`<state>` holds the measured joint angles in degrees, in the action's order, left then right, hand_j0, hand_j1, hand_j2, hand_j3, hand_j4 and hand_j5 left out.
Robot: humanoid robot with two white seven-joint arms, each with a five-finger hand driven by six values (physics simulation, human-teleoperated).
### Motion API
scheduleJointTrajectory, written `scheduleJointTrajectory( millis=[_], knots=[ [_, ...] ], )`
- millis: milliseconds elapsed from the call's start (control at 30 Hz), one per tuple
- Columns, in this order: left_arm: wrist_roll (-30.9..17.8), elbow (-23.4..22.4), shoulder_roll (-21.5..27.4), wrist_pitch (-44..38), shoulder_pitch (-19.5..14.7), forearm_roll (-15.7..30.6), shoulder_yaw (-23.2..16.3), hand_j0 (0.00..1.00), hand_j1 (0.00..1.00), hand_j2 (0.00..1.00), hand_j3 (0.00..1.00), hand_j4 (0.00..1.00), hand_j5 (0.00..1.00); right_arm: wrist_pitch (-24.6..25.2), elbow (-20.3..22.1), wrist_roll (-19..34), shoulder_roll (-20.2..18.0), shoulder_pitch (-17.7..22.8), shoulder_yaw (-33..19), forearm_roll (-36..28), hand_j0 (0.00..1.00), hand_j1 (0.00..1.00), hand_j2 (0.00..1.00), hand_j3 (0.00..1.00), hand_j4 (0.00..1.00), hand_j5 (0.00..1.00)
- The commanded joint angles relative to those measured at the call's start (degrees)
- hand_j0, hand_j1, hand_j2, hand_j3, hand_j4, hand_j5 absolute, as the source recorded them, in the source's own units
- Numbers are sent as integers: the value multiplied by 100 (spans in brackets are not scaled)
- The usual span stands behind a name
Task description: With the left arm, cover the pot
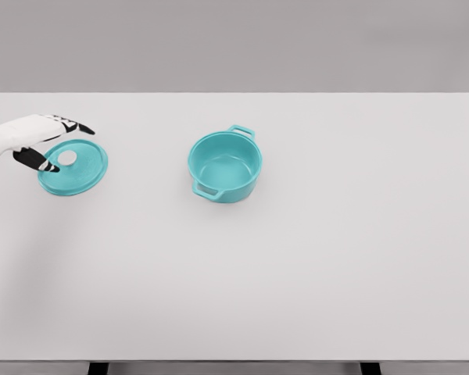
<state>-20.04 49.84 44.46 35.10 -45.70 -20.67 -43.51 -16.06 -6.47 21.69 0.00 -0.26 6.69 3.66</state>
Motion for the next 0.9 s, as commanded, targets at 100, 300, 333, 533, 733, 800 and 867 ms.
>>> scheduleJointTrajectory(
  millis=[100,300,333,533,733,800,867],
  knots=[
    [-9,-97,10,-10,0,10,9,84,84,84,84,84,84,-3,-4,2,0,0,-1,3,100,100,100,100,100,100],
    [-9,-97,-16,-10,-18,-51,-211,84,84,84,84,84,84,-3,-4,2,0,0,-1,3,100,100,100,100,100,100],
    [0,-106,-25,-10,-18,-51,-220,84,84,84,84,84,84,-3,-4,2,0,0,-1,3,100,100,100,100,100,100],
    [27,-106,-7,-10,-9,-42,-220,70,70,70,70,70,70,-3,-4,2,0,0,-1,12,100,100,100,100,100,100],
    [44,-194,-16,-10,-9,-51,-220,68,68,68,68,68,68,-3,-4,2,0,0,-1,3,100,100,100,100,100,100],
    [44,-202,-16,-10,-9,-51,-220,68,68,68,68,68,68,-3,5,2,0,0,-1,3,100,100,100,100,100,100],
    [35,-202,-16,-10,-9,-51,-228,68,68,68,68,68,68,-3,5,2,0,0,-1,3,100,100,100,100,100,100]
  ],
)
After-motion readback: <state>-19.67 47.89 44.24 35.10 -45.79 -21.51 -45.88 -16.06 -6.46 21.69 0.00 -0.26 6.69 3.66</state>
